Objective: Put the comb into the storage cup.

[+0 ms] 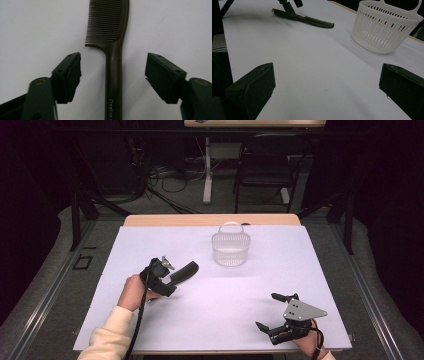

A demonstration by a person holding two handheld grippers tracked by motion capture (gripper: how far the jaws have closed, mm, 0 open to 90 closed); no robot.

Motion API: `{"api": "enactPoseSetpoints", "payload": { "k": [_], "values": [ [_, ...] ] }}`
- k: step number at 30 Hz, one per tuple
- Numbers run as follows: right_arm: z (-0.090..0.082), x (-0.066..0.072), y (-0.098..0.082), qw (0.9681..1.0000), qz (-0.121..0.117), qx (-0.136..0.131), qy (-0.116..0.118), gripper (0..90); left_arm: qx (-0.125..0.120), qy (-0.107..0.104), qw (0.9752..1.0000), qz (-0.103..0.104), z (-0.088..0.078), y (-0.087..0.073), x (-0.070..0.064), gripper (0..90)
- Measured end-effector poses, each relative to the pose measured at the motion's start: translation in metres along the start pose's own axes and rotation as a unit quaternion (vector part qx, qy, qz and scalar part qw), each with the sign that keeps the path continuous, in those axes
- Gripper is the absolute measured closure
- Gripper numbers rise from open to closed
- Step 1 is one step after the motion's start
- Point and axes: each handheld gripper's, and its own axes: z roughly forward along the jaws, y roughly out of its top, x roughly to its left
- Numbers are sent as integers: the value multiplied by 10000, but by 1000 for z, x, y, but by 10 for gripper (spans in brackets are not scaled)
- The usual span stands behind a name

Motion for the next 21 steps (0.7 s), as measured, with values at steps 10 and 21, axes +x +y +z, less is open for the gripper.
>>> {"api": "enactPoseSetpoints", "payload": {
  "k": [10, 21],
  "values": [
    [1, 0, 0, 10000, 2, 20, 16, 0, 381, -247, 9990, -1, 10, 6, 4, 579],
    [1, 0, 0, 10000, 1, 21, 26, 0, 580, -382, 9975, 115, 18, 8, 8, 687]
  ]
}}
